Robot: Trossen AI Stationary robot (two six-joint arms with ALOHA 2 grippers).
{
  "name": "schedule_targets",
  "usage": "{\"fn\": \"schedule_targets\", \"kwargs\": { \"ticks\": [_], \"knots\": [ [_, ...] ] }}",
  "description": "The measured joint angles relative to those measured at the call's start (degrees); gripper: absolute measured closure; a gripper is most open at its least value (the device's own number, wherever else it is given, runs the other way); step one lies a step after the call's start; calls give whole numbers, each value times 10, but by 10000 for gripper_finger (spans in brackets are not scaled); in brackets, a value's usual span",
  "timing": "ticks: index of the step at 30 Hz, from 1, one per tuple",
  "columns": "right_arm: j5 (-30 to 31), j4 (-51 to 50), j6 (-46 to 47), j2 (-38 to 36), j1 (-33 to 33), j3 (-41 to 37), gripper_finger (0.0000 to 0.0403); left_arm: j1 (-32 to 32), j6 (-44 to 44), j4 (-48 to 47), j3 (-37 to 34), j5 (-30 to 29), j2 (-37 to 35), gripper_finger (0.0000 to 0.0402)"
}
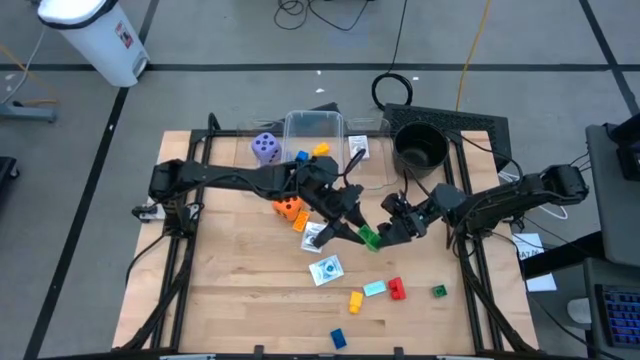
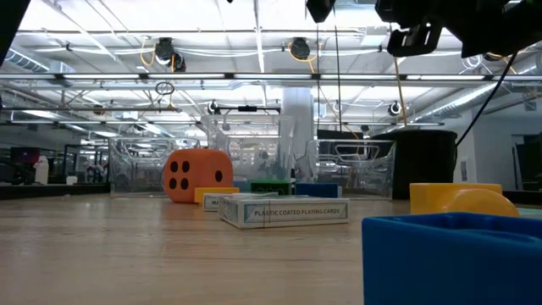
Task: Pick & Place Toys
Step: Put the green two stud game piece into the middle transparent bin
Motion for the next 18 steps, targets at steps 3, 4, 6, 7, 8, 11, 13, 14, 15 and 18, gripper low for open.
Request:
{"fn": "schedule_targets", "kwargs": {
  "ticks": [3,4,6,7,8,11,13,14,15,18],
  "knots": [
    [1,6,5,-1,-8,0,179,5,-5,-5,0,2,-3,261],
    [1,6,7,-1,-11,0,176,7,-5,-6,0,3,-6,259],
    [0,9,6,-1,-18,0,170,11,-4,-9,0,2,-11,256],
    [-1,13,5,-2,-22,0,168,13,-3,-8,0,2,-14,256],
    [-1,17,4,-2,-26,0,167,16,-3,-15,0,2,-20,258],
    [-3,42,2,-1,-43,0,163,28,-3,-35,0,2,-35,263],
    [-4,63,2,-1,-54,0,164,39,-1,-60,0,2,-47,263],
    [-4,70,1,-1,-60,0,164,45,2,-67,1,2,-53,262],
    [-4,75,0,-3,-66,0,165,50,6,-78,1,2,-59,259],
    [-5,81,-7,-4,-81,0,166,64,18,-102,1,-7,-77,254]
  ]
}}
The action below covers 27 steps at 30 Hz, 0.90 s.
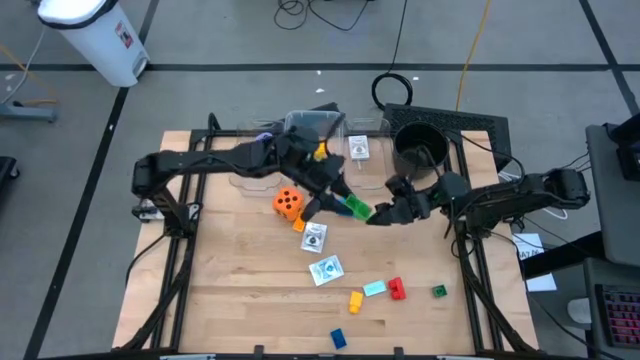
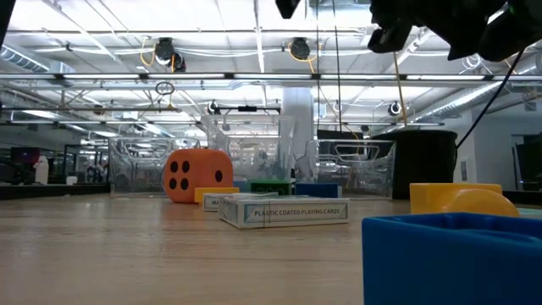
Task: Pick & Place Toys
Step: Put the green two stud game piece into the middle transparent bin
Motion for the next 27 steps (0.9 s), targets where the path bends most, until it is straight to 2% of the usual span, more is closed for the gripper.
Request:
{"fn": "schedule_targets", "kwargs": {
  "ticks": [6,10,15,19,23,27],
  "knots": [
    [8,-12,-39,1,-28,0,167,44,8,-70,1,-23,-51,263],
    [75,-21,-63,1,-33,0,170,82,7,-126,0,-52,-74,260],
    [174,-35,-121,1,-33,0,171,123,34,-194,0,-116,-81,254],
    [227,-37,-174,1,-32,0,171,158,49,-214,0,-175,-74,263],
    [244,-39,-186,1,-32,0,175,193,52,-221,0,-214,-62,257],
    [243,-58,-175,1,-32,0,180,223,64,-243,0,-218,-40,253]
  ]
}}
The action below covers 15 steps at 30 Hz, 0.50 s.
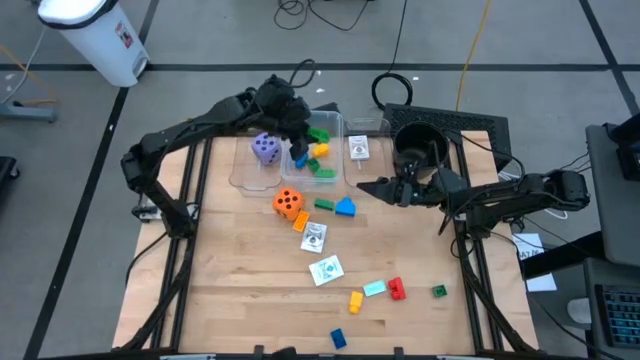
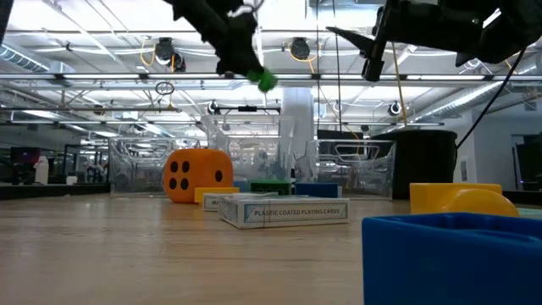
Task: Pick & Place Toys
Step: Put the green two stud game piece into the middle transparent bin
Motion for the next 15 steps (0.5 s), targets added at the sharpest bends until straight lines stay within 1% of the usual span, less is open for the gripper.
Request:
{"fn": "schedule_targets", "kwargs": {
  "ticks": [5,9,12,15],
  "knots": [
    [-1,-62,4,0,0,0,184,16,-1,-26,0,-21,40,264],
    [-2,-106,5,0,0,0,184,18,1,-44,0,-37,78,253],
    [-2,-121,5,0,0,0,186,13,1,-50,2,-36,105,251],
    [-2,-122,4,0,0,0,188,5,2,-59,20,-34,138,261]
  ]
}}
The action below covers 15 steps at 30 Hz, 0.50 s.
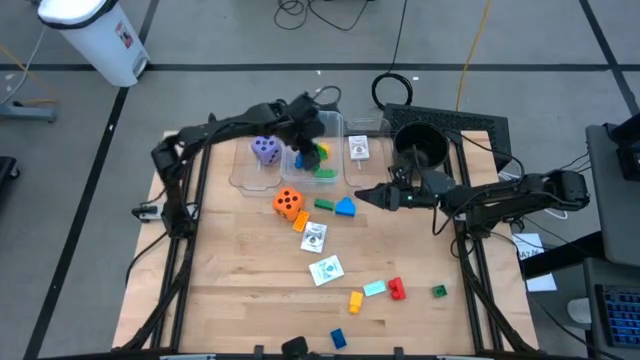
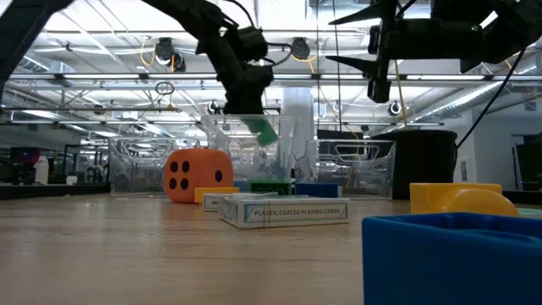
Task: Pick & Place Toys
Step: Put the green two stud game piece into the middle transparent bin
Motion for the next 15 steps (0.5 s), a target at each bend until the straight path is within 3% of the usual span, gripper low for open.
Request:
{"fn": "schedule_targets", "kwargs": {
  "ticks": [11,15],
  "knots": [
    [0,0,-1,0,0,0,188,-29,78,-178,209,-34,165,245],
    [0,-1,-1,0,7,0,192,-28,87,-211,240,-42,193,260]
  ]
}}
